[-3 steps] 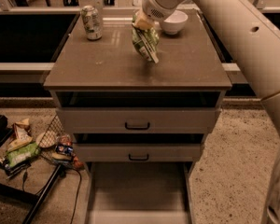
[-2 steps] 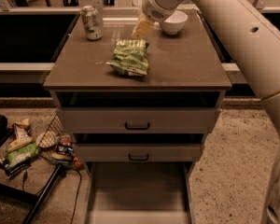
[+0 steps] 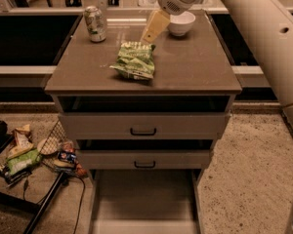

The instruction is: Pick green jalapeno chip bag from bottom drawer and place on counter

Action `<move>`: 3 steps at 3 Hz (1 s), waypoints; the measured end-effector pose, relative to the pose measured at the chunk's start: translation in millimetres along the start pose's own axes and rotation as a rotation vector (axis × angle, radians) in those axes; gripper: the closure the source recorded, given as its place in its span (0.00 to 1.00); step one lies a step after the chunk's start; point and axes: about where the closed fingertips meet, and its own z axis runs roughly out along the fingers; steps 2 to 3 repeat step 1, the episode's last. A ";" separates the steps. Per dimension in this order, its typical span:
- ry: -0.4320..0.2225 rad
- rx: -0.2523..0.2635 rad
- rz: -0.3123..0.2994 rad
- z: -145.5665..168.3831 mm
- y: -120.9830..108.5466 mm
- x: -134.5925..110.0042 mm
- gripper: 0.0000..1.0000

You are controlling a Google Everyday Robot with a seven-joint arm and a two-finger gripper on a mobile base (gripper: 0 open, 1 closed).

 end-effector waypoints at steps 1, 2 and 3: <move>-0.098 0.102 0.033 -50.4 -19.0 -20.1 0.00; -0.098 0.102 0.033 -50.4 -19.0 -20.1 0.00; -0.098 0.102 0.033 -50.4 -19.0 -20.1 0.00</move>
Offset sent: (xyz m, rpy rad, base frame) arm 0.0000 0.0000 0.0000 0.0000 0.0000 0.0000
